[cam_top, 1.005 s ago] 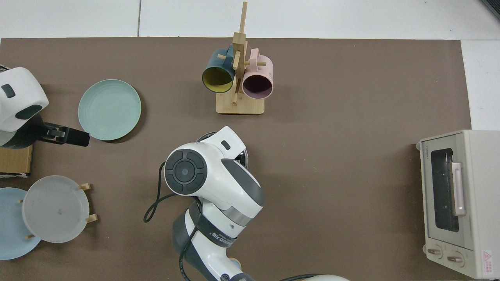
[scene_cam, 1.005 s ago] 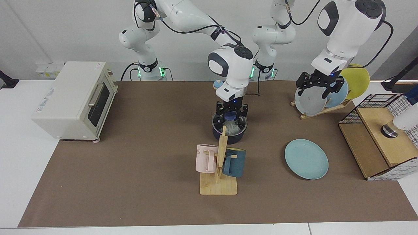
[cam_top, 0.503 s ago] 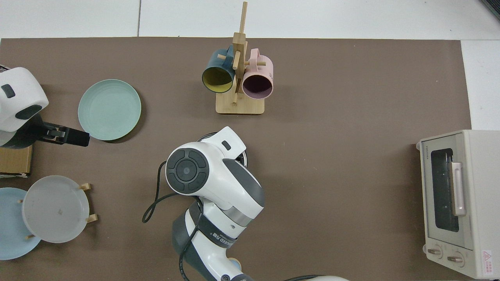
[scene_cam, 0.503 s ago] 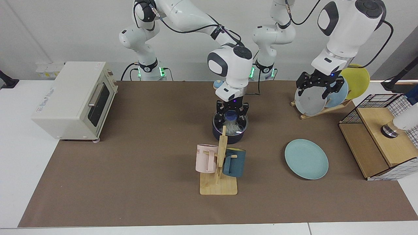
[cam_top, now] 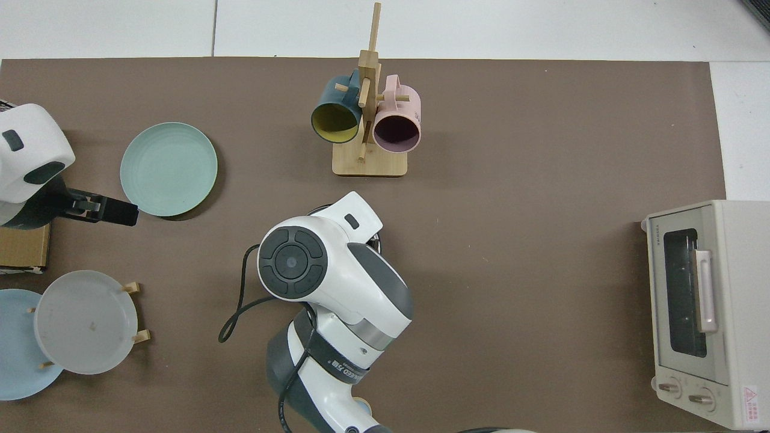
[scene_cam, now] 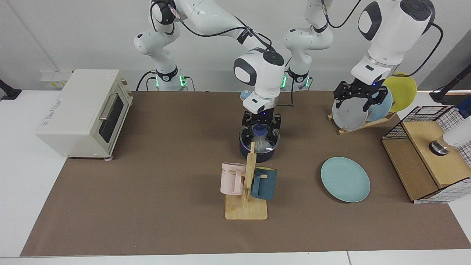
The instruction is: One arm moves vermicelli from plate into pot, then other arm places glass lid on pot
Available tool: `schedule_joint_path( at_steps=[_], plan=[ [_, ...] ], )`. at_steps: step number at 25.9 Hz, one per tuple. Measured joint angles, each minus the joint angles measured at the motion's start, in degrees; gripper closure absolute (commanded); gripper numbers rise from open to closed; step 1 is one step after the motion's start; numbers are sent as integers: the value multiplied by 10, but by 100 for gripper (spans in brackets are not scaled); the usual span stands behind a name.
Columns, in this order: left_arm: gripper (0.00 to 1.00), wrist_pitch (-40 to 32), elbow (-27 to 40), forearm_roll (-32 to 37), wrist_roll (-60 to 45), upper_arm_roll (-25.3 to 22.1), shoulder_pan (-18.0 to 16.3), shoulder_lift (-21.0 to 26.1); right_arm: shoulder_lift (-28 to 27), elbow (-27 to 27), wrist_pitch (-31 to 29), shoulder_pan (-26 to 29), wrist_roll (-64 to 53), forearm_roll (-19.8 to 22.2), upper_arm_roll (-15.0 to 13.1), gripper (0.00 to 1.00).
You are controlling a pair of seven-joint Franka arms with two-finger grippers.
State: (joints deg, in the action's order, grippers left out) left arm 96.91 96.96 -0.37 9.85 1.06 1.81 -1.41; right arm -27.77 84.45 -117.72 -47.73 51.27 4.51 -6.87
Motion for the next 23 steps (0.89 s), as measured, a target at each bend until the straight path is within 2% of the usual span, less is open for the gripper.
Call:
schedule_joint_path(
  at_steps=[1,6,9,10,12,13,16,18,19,21,22,23],
  plan=[
    [0,0,0,0,0,0,0,0,2,0,0,0,0,0,0,25],
    [0,0,0,0,0,0,0,0,7,0,10,-1,-3,13,-1,44],
    [0,0,0,0,0,0,0,0,12,-4,34,-1,-3,25,-3,43],
    [0,0,0,0,0,1,0,0,14,-5,47,-1,-3,31,-4,38],
    [0,0,0,0,0,1,0,0,20,-7,72,-1,-3,50,-6,22],
    [0,0,0,0,0,1,0,0,23,-7,80,-1,-3,60,-6,19],
    [0,0,0,0,0,2,1,0,29,-10,87,-2,-2,70,-6,19],
    [0,0,0,0,0,2,1,0,31,-14,87,-2,-1,71,-5,23],
    [0,0,0,0,0,2,1,0,31,-15,87,-2,-1,71,-5,30],
    [0,0,0,0,0,2,1,0,32,-16,87,-2,0,71,-5,55],
    [0,0,0,0,0,2,1,0,32,-16,87,-2,0,71,-5,71],
    [0,-1,0,0,0,2,1,0,32,-16,87,-1,0,71,-5,93]
  ],
)
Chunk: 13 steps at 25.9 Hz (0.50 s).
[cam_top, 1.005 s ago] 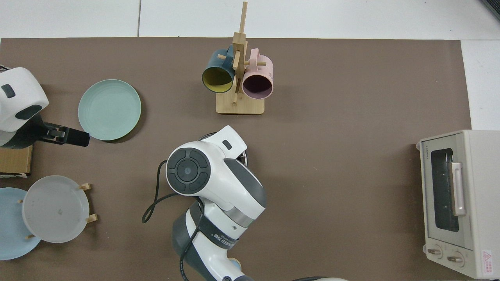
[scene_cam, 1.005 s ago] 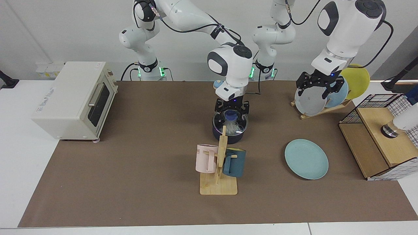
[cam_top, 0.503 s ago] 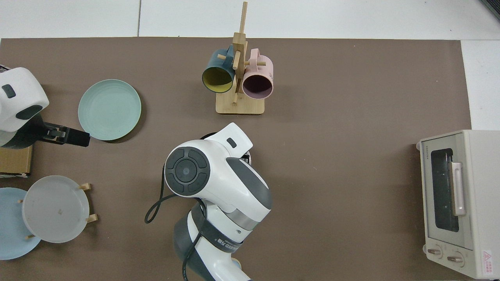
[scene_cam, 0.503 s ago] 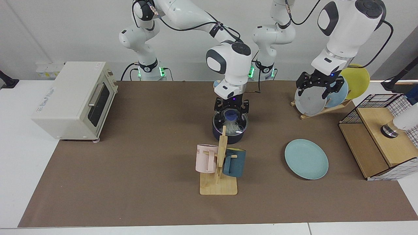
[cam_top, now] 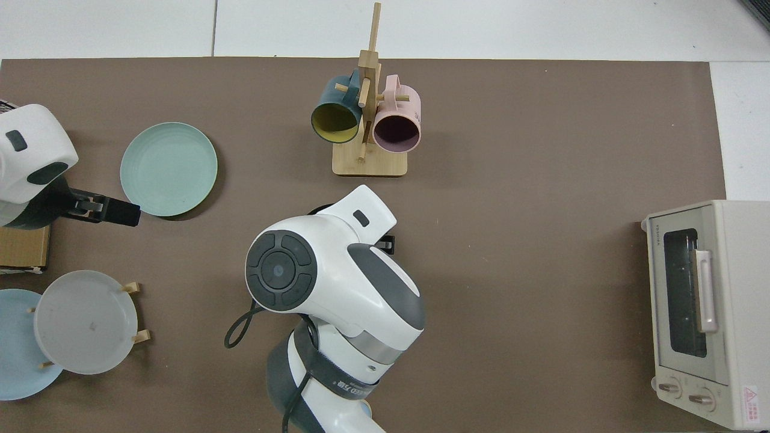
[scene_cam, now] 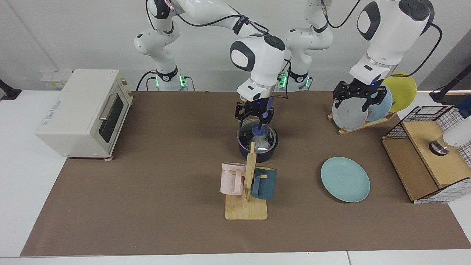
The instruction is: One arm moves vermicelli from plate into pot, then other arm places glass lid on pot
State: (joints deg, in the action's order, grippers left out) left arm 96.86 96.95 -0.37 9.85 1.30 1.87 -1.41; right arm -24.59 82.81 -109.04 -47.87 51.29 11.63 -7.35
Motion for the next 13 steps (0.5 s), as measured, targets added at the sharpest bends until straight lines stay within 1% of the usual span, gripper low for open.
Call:
schedule_joint_path(
  at_steps=[1,7,13],
  plan=[
    [0,0,0,0,0,0,0,0,0,0,0,1,0,-1,0,100],
    [0,0,0,0,0,0,0,0,2,13,7,2,0,-6,-1,100],
    [0,0,0,0,0,0,0,0,13,43,6,2,0,-8,-1,100]
  ],
)
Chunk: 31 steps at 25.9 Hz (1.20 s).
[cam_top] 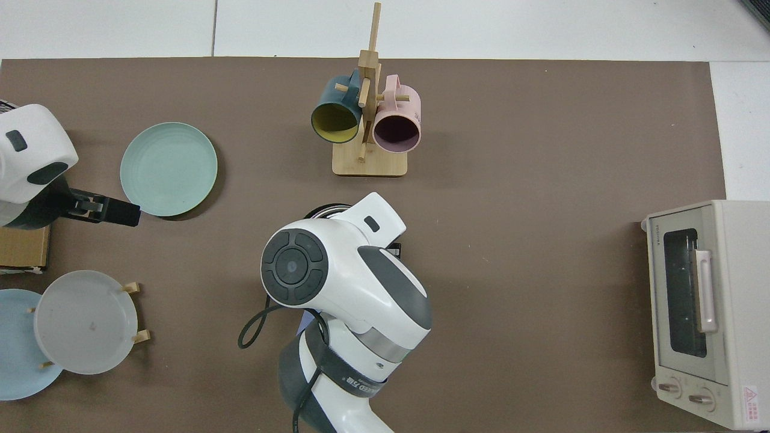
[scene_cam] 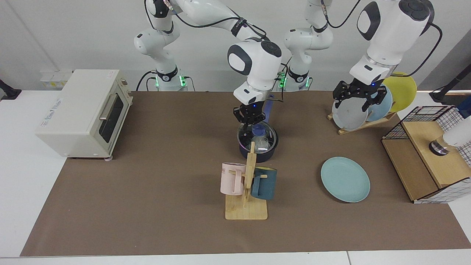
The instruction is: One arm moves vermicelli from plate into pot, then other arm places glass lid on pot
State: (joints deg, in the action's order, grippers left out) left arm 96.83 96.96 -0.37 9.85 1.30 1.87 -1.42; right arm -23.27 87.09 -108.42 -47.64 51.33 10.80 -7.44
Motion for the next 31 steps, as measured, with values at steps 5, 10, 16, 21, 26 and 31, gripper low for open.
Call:
schedule_joint_path(
  at_steps=[5,10,16,21,26,31],
  plan=[
    [0,0,0,0,0,0,0,0,15,31,-15,0,0,-7,0,100],
    [0,-2,0,0,0,0,0,0,22,45,-33,0,0,-31,0,100],
    [0,-3,0,0,0,0,0,0,24,47,-38,1,0,-37,-1,100],
    [0,-4,0,0,0,0,0,0,24,52,-39,1,0,-37,-1,100],
    [0,-4,0,0,0,0,0,0,24,55,-40,1,-3,-39,-1,100],
    [0,-4,0,0,0,0,0,0,24,58,-53,6,-8,-70,-1,100]
  ],
)
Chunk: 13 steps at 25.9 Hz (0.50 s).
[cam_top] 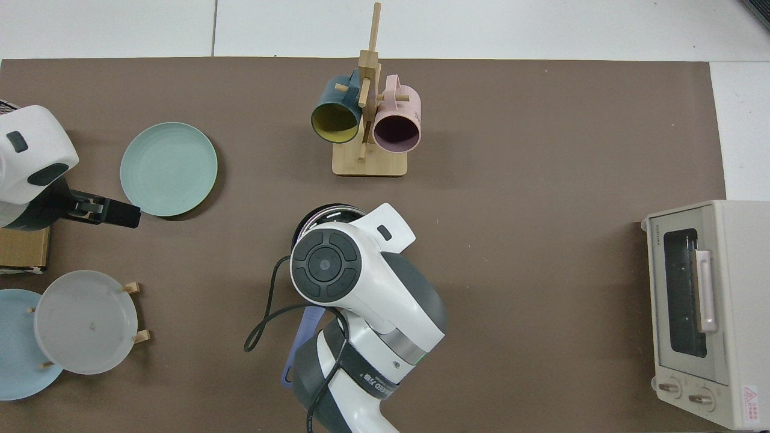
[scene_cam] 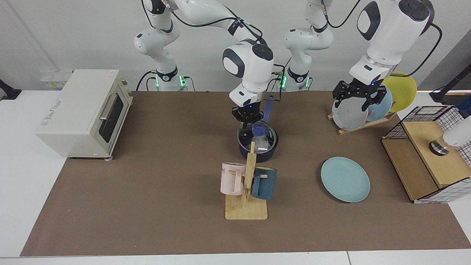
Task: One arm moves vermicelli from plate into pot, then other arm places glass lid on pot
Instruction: 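Lower the glass lid onto the pot with the right gripper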
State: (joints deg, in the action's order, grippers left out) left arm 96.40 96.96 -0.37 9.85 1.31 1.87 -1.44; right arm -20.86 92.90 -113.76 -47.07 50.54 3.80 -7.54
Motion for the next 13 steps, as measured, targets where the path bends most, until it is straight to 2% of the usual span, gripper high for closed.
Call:
schedule_joint_path(
  at_steps=[13],
  plan=[
    [0,0,0,0,0,0,0,0,0,8,-11,3,-1,-5,1,100]
  ],
)
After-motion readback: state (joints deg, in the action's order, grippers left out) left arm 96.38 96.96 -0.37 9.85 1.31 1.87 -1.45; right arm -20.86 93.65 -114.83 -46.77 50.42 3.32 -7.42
